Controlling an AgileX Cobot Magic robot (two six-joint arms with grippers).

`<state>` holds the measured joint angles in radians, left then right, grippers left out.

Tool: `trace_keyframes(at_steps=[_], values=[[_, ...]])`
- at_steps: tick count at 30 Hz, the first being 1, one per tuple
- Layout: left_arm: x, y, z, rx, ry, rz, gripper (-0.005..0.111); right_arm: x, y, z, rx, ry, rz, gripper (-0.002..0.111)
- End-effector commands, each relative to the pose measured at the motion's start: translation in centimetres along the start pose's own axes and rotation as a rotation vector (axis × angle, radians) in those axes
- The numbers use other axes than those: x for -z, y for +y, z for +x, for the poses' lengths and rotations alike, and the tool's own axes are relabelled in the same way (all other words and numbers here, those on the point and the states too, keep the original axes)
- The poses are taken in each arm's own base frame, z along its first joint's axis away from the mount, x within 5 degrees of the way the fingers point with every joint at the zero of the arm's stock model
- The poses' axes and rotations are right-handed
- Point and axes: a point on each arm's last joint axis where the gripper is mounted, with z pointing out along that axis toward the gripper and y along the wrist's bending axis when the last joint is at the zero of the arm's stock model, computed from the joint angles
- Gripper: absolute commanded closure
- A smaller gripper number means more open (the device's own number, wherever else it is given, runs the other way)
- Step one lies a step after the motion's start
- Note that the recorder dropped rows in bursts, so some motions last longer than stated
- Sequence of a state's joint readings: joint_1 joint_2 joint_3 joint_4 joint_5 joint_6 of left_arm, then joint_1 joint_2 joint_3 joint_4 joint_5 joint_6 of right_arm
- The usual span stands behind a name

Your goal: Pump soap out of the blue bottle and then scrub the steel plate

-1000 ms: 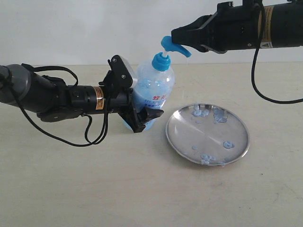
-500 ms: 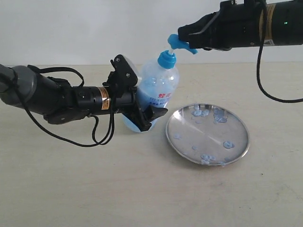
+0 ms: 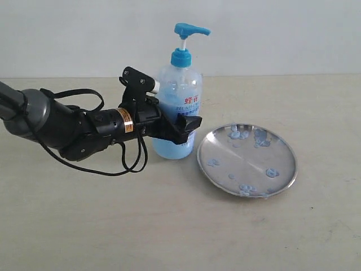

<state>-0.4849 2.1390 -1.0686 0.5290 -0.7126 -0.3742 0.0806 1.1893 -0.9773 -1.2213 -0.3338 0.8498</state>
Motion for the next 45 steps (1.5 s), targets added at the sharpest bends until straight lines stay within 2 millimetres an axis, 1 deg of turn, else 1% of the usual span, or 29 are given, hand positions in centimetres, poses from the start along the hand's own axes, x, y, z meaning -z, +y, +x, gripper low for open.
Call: trace_keyframes(at_steps=[1, 3, 5, 9, 13, 17, 18, 20, 23, 26, 27, 30, 31, 34, 45], values=[[0.9, -0.6, -1.8, 0.119, -0.205, 0.04, 0.102, 2.7, 0.5, 0.4, -0.009, -0.002, 0.062, 0.109], [1.4, -0.6, -1.5, 0.154, -0.243, 0.035, 0.102, 3.7, 1.3, 1.5, -0.008, 0.014, 0.048, 0.109], [1.8, -0.7, -1.1, 0.147, -0.264, 0.027, 0.102, 4.5, 2.1, 2.9, -0.005, 0.043, 0.035, 0.109], [1.8, -0.7, 0.0, 0.017, -0.207, -0.002, 0.102, 5.7, 3.0, 4.4, -0.05, 0.062, 0.037, 0.109], [1.4, -0.6, 1.2, 0.009, -0.179, -0.003, 0.102, 6.4, 3.7, 4.9, -0.09, 0.034, 0.019, 0.109], [1.2, -0.6, 1.7, 0.014, -0.166, -0.002, 0.102, 8.0, 5.5, 4.7, -0.064, -0.113, -0.082, 0.109], [1.2, -0.6, 1.7, 0.013, -0.164, -0.001, 0.102, 8.4, 5.8, 4.8, -0.079, -0.124, -0.081, 0.109], [1.2, -0.6, 1.7, 0.008, -0.167, 0.002, 0.101, 9.0, 5.8, 5.9, -0.126, -0.075, -0.038, 0.109], [1.2, -0.6, 1.7, 0.007, -0.171, 0.005, 0.089, 9.7, 5.9, 8.4, -0.183, 0.065, 0.041, 0.109], [1.2, -0.6, 1.7, 0.016, -0.166, 0.004, 0.063, 10.2, 6.6, 9.9, -0.215, 0.1, 0.032, 0.109], [1.2, -0.6, 1.7, 0.022, -0.166, 0.005, 0.049, 10.3, 6.8, 10.1, -0.218, 0.093, 0.021, 0.109], [1.3, -0.3, 1.6, 0.073, -0.176, -0.028, 0.0, 10.3, 7.0, 10.1, -0.224, 0.08, 0.012, 0.109], [1.3, -0.2, 1.5, 0.096, -0.194, -0.039, -0.003, 10.3, 7.0, 10.1, -0.229, 0.076, 0.013, 0.109], [1.4, 0.1, 1.3, 0.097, -0.221, -0.067, -0.002, 10.3, 6.9, 10.1, -0.231, 0.075, 0.015, 0.109], [1.4, 0.1, 1.3, 0.075, -0.22, -0.069, -0.002, 10.4, 6.8, 10.4, -0.233, 0.108, 0.032, 0.109]])
